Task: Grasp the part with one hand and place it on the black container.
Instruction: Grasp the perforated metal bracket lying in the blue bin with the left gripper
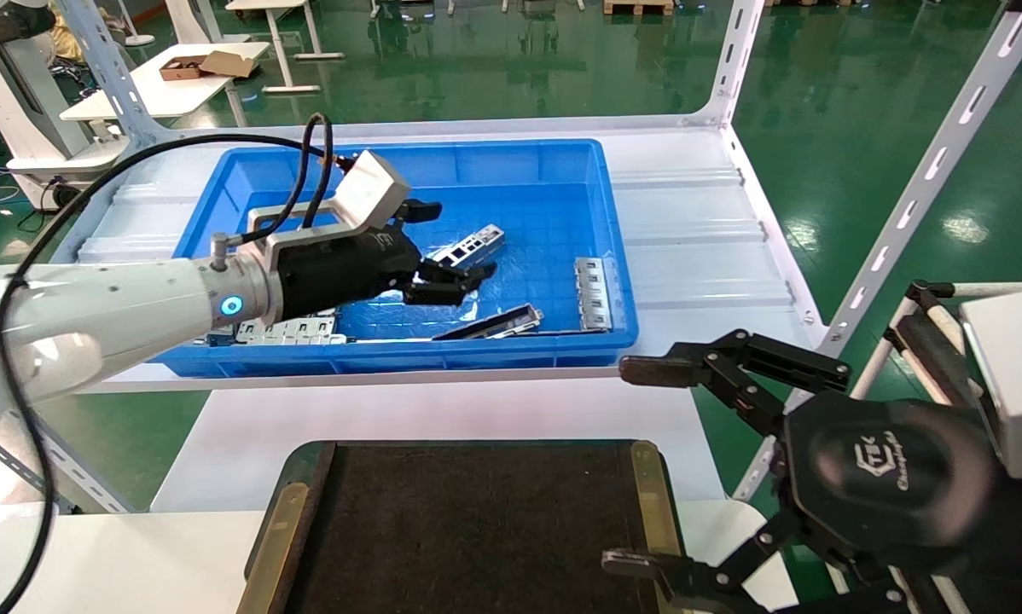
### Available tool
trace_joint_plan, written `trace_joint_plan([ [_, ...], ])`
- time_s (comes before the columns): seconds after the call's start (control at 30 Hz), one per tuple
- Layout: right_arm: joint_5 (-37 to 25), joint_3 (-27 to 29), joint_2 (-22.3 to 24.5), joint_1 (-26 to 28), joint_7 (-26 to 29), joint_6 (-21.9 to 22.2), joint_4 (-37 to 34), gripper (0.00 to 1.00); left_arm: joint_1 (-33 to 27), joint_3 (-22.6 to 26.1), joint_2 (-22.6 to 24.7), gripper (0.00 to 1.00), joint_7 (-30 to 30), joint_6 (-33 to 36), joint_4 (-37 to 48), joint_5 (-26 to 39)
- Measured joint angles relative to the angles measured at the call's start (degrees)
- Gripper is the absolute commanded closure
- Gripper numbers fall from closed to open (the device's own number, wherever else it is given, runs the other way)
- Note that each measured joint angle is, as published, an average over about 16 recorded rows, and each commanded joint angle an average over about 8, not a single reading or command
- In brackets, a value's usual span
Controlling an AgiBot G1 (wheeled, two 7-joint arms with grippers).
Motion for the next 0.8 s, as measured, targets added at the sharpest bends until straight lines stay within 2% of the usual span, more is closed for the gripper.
trace_joint_plan([
  [0.1,0.0,0.0,0.0,0.0,0.0,0.0,0.0,0.0,-1.6,0.1,2.2,0.0,1.6,-1.8,5.4,0.5],
  [0.13,0.0,0.0,0.0,0.0,0.0,0.0,0.0,0.06,-2.1,0.0,2.8,0.0,2.1,-2.4,7.1,0.6],
  [0.17,0.0,0.0,0.0,0.0,0.0,0.0,0.0,0.16,-2.6,0.0,3.5,0.07,2.5,-3.0,8.7,0.6],
  [0.37,0.0,0.0,0.0,0.0,0.0,0.0,0.0,0.91,-4.5,-0.5,6.4,0.82,5.3,-5.6,16.6,0.2],
  [0.4,0.0,0.0,0.0,0.0,0.0,0.0,0.0,0.97,-4.7,-0.7,6.8,0.94,5.7,-5.9,17.7,0.0],
  [0.43,0.0,-0.1,0.0,0.0,0.0,0.0,0.0,1.0,-4.9,-0.8,7.1,1.0,6.2,-6.2,18.6,-0.1],
  [0.8,0.1,-0.1,0.0,0.0,0.0,0.0,0.0,1.0,-5.5,-2.0,9.1,1.0,10.1,-8.1,24.3,-1.8],
])
